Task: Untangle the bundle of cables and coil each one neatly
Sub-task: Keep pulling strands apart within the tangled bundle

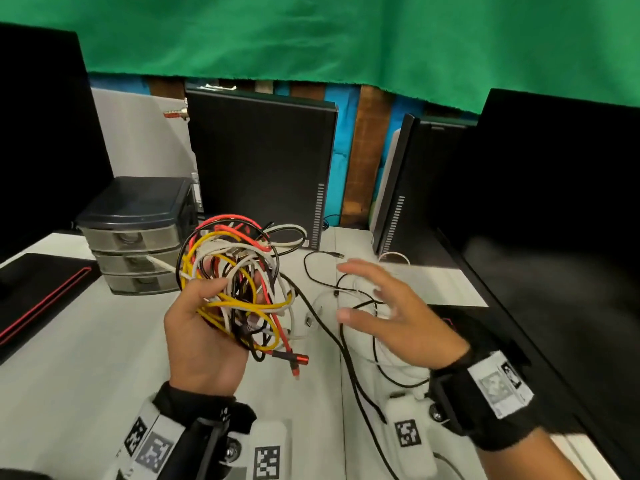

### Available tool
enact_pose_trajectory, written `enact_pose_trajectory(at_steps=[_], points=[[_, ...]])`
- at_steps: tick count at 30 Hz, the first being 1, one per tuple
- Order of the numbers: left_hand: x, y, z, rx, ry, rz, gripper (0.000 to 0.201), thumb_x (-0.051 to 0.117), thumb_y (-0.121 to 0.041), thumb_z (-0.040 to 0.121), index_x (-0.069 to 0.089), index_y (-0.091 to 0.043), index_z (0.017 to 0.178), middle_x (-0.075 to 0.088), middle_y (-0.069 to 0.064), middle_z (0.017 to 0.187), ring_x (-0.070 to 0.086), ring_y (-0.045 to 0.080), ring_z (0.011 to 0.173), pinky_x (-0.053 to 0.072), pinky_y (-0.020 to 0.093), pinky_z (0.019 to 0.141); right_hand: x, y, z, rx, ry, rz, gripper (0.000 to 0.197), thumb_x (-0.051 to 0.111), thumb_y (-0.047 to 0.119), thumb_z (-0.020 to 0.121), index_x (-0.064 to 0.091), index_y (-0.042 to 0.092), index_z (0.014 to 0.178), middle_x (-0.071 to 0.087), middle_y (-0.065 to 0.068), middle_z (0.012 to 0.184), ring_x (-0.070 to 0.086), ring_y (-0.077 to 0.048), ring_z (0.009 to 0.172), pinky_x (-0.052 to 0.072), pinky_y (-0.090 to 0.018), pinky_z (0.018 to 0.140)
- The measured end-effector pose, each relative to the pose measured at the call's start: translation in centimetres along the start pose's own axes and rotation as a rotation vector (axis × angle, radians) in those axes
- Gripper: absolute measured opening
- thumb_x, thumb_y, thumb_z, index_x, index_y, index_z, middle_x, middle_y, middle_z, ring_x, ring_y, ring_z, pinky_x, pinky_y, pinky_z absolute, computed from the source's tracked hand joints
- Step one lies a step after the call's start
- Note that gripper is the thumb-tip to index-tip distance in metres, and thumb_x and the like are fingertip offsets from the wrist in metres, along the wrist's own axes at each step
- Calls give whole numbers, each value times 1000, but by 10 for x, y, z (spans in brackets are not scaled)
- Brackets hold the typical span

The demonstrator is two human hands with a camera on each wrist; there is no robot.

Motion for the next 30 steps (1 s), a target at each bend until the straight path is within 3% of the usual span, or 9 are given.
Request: enact_pose_trajectory(at_steps=[4,6,9,11,14,21,25,28,30], points=[[8,3,-4,-28,24,-33,30,49,-15,82,75,-17,99,73,5,97,72,24,82,58,36,75,35,1,2,63,73,249,29,69,28,92,64,24,120,77,0,97,72,-11,93,52,-38,99],[9,2,-4,-31,20,-29,33,53,-18,78,71,-16,106,72,7,103,72,26,86,56,40,83,32,1,2,51,22,246,12,66,18,94,71,16,105,74,-6,75,70,-16,72,54,-33,90],[10,2,-4,-54,32,-1,33,56,-20,77,71,-16,106,74,6,99,72,25,85,56,40,83,10,1,3,16,-146,258,15,62,11,96,75,20,99,66,-12,68,60,-10,62,53,-23,74],[13,5,-5,-98,37,35,38,59,-22,76,71,-13,110,75,7,101,72,25,86,58,37,79,-8,0,3,-20,-269,250,21,62,9,96,76,24,100,64,2,68,57,-1,63,50,-17,66],[18,15,-7,-184,39,74,45,61,-25,80,70,-6,120,73,14,112,70,30,98,53,43,92,-20,-1,2,-53,-335,175,25,63,9,95,75,31,97,74,11,86,64,-3,76,52,-18,76],[29,34,-16,-338,107,176,36,60,-42,86,81,-14,99,76,12,105,74,22,87,57,40,84,-8,2,4,-98,-274,135,25,63,7,95,76,29,95,74,16,92,66,-1,90,48,-12,81],[29,38,-17,-425,162,108,54,58,-50,89,69,-10,125,68,19,124,68,34,110,50,49,99,-6,3,4,-127,-257,129,24,62,6,95,77,26,98,75,12,97,67,-5,97,51,-17,88],[32,39,-21,-488,318,-31,65,71,-32,88,50,-3,142,50,28,144,51,44,132,34,62,112,-8,5,4,-151,-231,176,22,63,5,95,78,18,103,76,7,102,69,-8,102,52,-25,92],[38,39,-24,-489,457,-48,70,76,-13,82,46,1,143,49,31,143,56,44,126,41,63,106,-3,6,5,-166,-167,216,20,63,6,95,77,14,107,76,2,104,70,-17,102,55,-34,93]])
Point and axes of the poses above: each hand's wrist, its own z-axis towards the middle knuckle, its own x-axis out of the palm, y = z × x, the point moved 7 cm from there along z, towards the middle knuckle
